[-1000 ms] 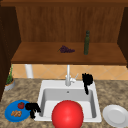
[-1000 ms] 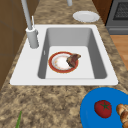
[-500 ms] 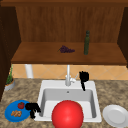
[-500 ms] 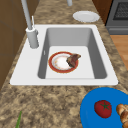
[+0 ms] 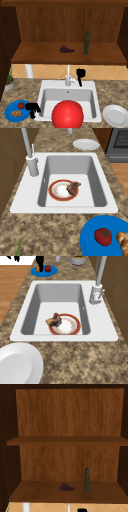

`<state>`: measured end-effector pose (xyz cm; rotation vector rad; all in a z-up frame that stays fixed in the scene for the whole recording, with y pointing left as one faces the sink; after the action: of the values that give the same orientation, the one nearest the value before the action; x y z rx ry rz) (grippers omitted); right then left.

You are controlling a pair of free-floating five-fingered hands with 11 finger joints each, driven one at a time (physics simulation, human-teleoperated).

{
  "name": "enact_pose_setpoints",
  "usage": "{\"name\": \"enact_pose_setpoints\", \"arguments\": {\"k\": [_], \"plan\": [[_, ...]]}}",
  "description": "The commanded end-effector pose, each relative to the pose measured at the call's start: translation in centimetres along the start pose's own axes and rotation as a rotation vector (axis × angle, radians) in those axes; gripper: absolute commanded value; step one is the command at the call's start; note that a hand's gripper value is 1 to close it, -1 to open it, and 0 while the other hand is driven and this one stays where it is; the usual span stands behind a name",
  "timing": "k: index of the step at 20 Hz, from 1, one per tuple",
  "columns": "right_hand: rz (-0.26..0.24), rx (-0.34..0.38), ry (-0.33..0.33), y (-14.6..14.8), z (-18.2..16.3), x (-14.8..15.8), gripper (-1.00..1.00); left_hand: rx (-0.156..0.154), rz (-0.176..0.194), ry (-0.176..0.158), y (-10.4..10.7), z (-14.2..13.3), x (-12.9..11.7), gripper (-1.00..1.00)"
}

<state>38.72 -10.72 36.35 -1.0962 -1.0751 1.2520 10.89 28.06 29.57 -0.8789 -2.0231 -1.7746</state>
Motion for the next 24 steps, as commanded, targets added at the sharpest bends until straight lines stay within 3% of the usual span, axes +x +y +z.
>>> {"name": "enact_pose_setpoints", "arguments": {"k": [1,24], "plan": [[-0.019,0.046,-0.003,0.1,-3.1,0.2,-1.0,0.0,0.0,0.0,0.0,0.0,0.0,0.0],[-0.029,0.494,-0.014,5.8,-16.5,0.7,-1.0,0.0,0.0,0.0,0.0,0.0,0.0,0.0]]}}
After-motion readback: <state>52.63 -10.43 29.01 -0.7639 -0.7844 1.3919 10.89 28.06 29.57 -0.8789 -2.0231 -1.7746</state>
